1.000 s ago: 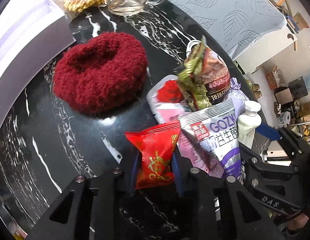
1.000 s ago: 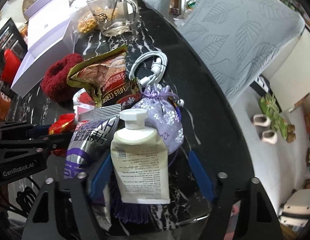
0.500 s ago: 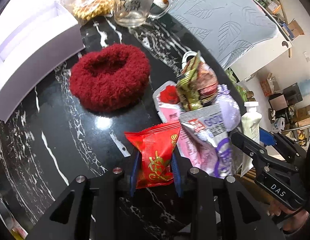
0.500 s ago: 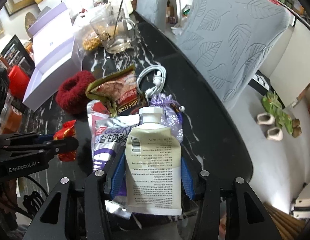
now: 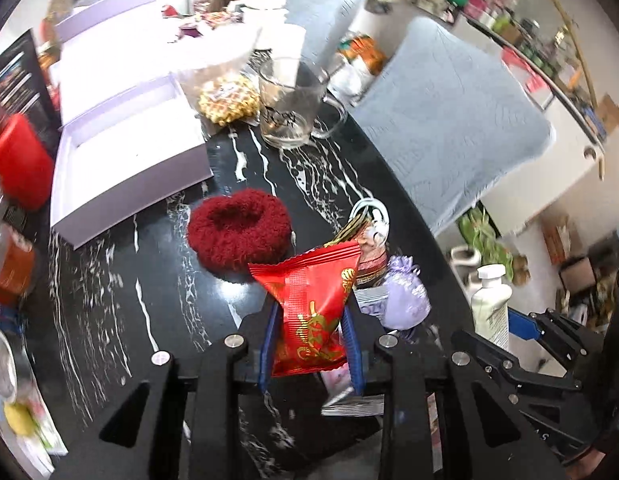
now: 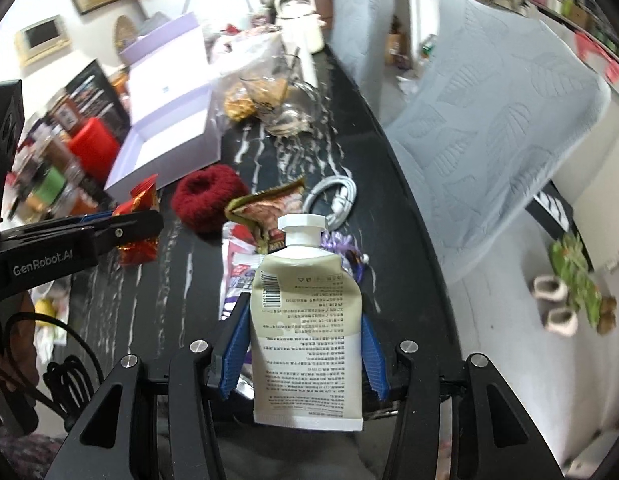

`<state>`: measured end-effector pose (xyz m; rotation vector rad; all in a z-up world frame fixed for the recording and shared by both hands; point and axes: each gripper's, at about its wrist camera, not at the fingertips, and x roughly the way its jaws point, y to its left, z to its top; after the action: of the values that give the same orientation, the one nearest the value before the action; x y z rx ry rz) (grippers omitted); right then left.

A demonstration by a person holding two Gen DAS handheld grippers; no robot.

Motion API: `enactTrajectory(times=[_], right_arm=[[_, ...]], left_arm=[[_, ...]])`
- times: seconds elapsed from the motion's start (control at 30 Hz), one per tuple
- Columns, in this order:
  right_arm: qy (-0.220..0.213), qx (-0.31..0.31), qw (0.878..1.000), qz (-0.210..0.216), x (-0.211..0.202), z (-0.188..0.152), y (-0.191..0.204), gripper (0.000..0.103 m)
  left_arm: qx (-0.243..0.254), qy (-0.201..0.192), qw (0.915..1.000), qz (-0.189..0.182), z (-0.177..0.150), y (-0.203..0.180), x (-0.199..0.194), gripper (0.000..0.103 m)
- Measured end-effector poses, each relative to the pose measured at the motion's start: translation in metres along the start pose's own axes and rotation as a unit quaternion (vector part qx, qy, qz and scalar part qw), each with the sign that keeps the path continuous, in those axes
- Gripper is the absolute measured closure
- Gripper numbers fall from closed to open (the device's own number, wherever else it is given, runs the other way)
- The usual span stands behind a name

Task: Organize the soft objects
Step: 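Carry the red packet with the left tool while the right tool carries the lotion tube into the lavender box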

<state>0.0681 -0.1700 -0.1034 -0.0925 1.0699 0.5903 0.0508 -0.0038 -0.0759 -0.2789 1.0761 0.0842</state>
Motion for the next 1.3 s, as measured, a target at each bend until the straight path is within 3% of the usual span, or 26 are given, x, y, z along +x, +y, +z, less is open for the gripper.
enactTrajectory(times=[0.53,1.3], right_arm=[[-0.011,-0.1,0.992,0.079,-0.012,0.031,0.014,0.054],[0.001,-0.173,0.976,0.132,0.035,0.115,0.109,0.054]], left_arm=[[-0.115,-0.045,0.9913,0.046,-0.017,0.014,-0.037,0.074],[-0.131,-0.06,0.9869,0.073,0.047,0.107,-0.044,0.074]])
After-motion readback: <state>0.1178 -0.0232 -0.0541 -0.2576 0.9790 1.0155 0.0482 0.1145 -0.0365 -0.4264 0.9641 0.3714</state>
